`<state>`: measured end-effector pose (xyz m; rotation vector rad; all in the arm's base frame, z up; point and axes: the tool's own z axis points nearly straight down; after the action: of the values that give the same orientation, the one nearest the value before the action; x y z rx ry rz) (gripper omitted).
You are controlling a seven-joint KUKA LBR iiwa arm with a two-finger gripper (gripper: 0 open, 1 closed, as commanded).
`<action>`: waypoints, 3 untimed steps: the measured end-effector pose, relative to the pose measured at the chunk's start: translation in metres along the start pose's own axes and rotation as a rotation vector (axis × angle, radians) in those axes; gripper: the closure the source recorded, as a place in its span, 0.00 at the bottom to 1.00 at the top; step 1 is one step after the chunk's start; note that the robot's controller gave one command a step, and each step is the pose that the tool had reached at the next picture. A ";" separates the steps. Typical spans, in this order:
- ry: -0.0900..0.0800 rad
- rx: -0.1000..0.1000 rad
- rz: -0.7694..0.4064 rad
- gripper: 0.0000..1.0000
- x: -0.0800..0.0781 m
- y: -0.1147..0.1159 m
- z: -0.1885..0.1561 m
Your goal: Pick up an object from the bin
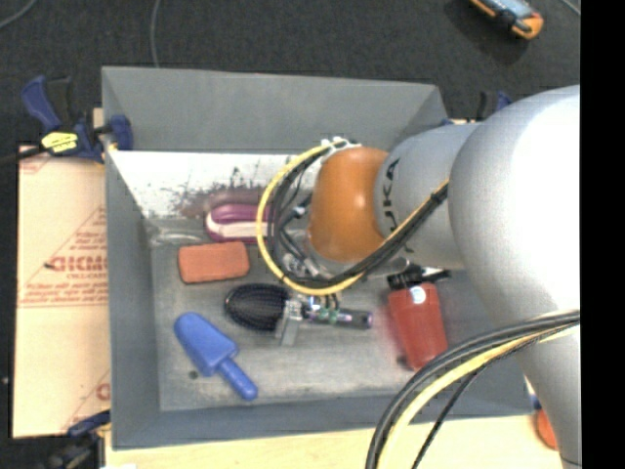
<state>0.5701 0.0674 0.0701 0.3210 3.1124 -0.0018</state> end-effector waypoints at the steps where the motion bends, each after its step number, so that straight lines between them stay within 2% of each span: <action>1: -0.032 -0.005 -0.354 1.00 -0.023 0.050 -0.007; 2: -0.032 -0.005 -0.354 1.00 -0.023 0.050 -0.007; 3: -0.038 -0.005 -0.451 0.00 -0.007 0.004 -0.001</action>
Offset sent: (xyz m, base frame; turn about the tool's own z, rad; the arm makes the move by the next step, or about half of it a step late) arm 0.0000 0.0000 0.0000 0.0000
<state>0.5776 0.0696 0.0713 -0.3787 3.0687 -0.0049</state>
